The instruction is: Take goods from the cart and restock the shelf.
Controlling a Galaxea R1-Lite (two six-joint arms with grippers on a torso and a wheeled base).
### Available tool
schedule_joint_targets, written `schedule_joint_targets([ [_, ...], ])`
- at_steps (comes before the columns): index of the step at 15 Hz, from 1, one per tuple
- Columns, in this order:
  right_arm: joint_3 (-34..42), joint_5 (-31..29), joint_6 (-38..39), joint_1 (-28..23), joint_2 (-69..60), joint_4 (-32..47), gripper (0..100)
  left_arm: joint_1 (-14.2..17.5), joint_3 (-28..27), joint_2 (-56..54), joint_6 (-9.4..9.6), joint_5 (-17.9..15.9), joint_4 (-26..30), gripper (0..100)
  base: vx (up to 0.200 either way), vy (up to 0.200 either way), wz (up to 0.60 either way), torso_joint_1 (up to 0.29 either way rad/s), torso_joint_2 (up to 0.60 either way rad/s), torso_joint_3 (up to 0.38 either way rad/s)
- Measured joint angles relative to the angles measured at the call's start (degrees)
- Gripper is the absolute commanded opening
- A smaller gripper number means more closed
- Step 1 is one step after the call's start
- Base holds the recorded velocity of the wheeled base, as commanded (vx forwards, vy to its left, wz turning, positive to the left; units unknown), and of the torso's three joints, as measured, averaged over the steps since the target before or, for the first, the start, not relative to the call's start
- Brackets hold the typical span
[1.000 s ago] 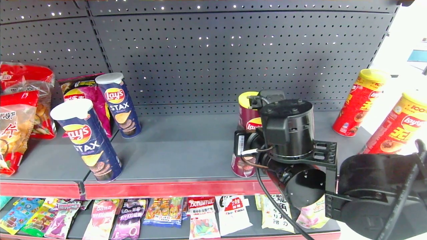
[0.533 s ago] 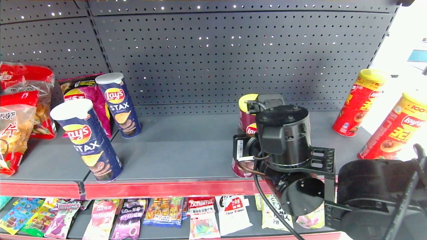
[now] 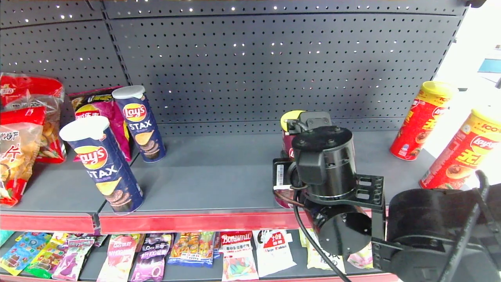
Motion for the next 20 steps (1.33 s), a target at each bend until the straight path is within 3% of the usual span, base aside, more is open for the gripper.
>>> schedule_joint_targets([
  [4,-1.82,-2.91,-0.90,0.29,0.22,0.22,0,0.00,0.00,0.00,0.05,0.02,0.02,0,0.000,0.000,0.00,0.000,0.00,0.000],
  [20,-0.13,-3.21,-0.79,2.95,0.37,-0.12,0,0.00,-0.11,0.00,0.05,0.00,-0.02,0,0.000,0.000,0.00,0.000,0.00,0.000],
])
